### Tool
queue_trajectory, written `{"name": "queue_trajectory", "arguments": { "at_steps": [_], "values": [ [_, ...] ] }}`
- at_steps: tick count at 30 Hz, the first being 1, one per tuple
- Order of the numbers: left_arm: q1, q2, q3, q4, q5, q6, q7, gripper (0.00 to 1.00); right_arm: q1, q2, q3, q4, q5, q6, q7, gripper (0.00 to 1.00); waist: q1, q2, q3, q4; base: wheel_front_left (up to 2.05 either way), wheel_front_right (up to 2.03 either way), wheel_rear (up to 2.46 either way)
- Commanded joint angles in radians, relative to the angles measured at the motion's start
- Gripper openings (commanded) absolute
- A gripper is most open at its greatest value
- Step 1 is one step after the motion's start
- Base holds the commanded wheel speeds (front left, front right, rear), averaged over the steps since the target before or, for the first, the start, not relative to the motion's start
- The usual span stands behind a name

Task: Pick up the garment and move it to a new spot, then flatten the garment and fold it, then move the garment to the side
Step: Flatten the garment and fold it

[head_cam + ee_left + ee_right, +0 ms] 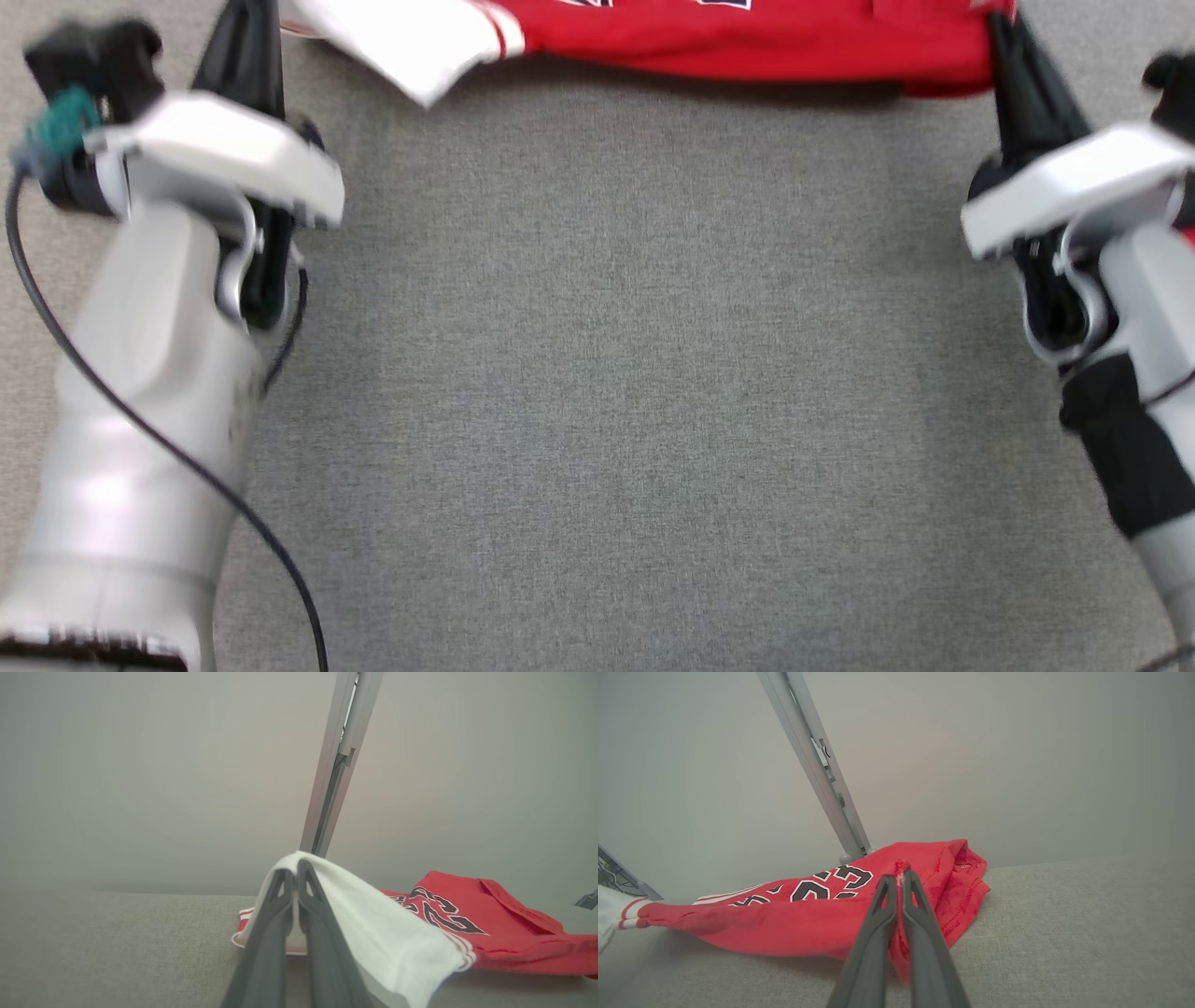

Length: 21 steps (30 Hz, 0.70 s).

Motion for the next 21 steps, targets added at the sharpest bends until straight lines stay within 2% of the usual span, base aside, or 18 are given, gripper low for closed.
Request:
{"name": "queue_trajectory", "arguments": {
  "at_steps": [1, 8, 16, 21],
  "values": [
    [0.052, 0.010, 0.010, -0.040, 0.008, 0.012, -0.004, 0.00, 0.040, -0.011, -0.003, -0.016, 0.011, 0.000, -0.002, 0.00, 0.0000, -0.0001, -0.027, 0.005, 0.00, 0.00, 0.00],
    [0.438, 0.064, 0.012, -0.384, 0.033, 0.076, 0.012, 0.00, 0.309, -0.014, -0.057, -0.149, 0.043, 0.000, -0.002, 0.00, 0.0000, -0.0001, -0.112, 0.014, 0.00, 0.00, 0.00],
    [0.885, 0.154, -0.006, -0.852, 0.035, 0.208, 0.230, 0.00, 0.626, -0.008, -0.163, -0.308, 0.031, 0.000, -0.002, 0.00, 0.0000, -0.0001, -0.227, 0.037, 0.00, 0.00, 0.00],
    [1.079, 0.192, -0.013, -1.069, 0.027, 0.291, 0.366, 0.00, 0.788, 0.002, -0.214, -0.405, 0.004, 0.000, 0.003, 0.00, 0.0000, -0.0001, -0.282, 0.053, 0.00, 0.00, 0.00]
  ]
}}
